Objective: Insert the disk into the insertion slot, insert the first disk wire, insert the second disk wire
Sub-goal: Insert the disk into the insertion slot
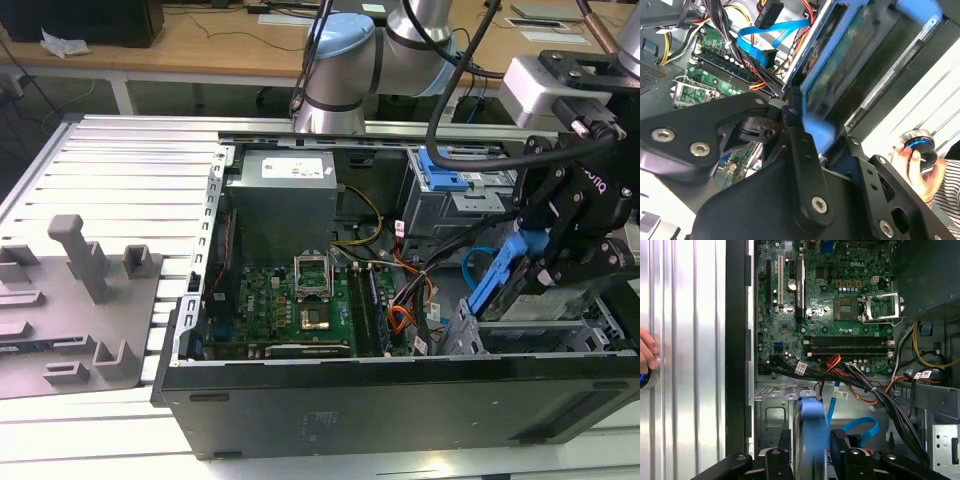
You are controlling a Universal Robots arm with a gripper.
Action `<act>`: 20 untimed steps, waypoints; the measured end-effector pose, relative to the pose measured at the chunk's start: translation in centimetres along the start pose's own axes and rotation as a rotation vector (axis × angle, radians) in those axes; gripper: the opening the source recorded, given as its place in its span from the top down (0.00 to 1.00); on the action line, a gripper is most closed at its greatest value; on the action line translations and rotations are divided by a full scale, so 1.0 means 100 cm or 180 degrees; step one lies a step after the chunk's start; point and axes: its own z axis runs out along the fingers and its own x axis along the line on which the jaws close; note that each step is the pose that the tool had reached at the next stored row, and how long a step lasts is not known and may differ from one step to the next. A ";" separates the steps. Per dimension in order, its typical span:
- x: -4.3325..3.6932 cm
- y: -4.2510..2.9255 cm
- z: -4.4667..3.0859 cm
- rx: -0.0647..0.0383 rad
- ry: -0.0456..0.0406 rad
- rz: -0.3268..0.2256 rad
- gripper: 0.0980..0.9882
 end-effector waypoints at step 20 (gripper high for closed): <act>-0.0009 -0.0097 -0.0002 -0.0007 0.0000 0.0001 0.99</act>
